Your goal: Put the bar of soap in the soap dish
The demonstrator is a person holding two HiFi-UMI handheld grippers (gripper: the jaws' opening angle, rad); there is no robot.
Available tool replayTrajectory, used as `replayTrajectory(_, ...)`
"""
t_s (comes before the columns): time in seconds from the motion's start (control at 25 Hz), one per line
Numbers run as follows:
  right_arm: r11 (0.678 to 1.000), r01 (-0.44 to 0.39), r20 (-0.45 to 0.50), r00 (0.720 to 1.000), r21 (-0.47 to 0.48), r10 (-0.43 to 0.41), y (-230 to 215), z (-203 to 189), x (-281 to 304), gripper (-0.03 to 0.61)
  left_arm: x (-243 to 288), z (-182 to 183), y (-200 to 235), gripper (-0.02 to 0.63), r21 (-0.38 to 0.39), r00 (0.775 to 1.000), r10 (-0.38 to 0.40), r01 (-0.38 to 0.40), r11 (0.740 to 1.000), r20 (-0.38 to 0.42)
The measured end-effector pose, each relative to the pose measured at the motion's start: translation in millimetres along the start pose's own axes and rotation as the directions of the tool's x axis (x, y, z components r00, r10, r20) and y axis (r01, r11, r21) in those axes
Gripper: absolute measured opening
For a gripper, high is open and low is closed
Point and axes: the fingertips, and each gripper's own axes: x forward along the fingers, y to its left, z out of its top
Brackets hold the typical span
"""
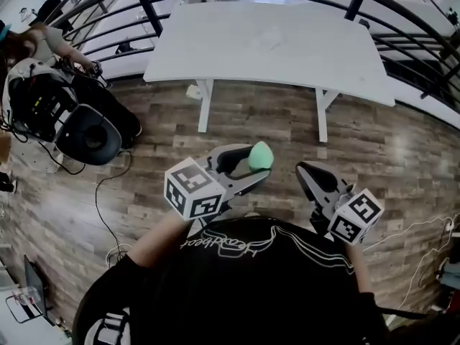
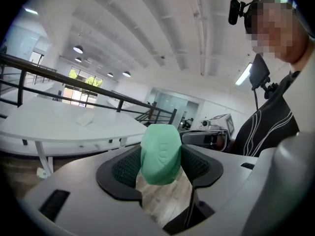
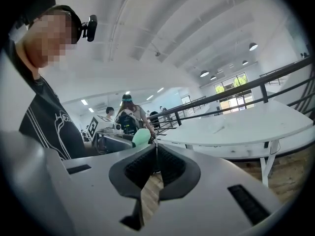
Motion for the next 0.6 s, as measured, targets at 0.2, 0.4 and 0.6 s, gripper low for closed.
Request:
replayTrajectory(0.2,1.000,0.003,0.026,1.000,-0.011,-0.003,-22,16,14,0.017,13,18,20,0.262,0.027,1.000,0.007,-0.007,1.000,-0.014)
replayTrajectory(0.4,1.000,-0.013,0.036,0.999,-0.023,0.014,-48,26,32,0.017,26,32,44,0.262,0.048,1.000,0.030,-0.029,0.998,-0.010)
replayTrajectory(0.6,0.999,-0.039,0.040,0.998,-0.015,0.040,-85,34,53,0.017,49,42,75,0.262,0.041,0.998,0.059,-0.059,0.997,-0.012)
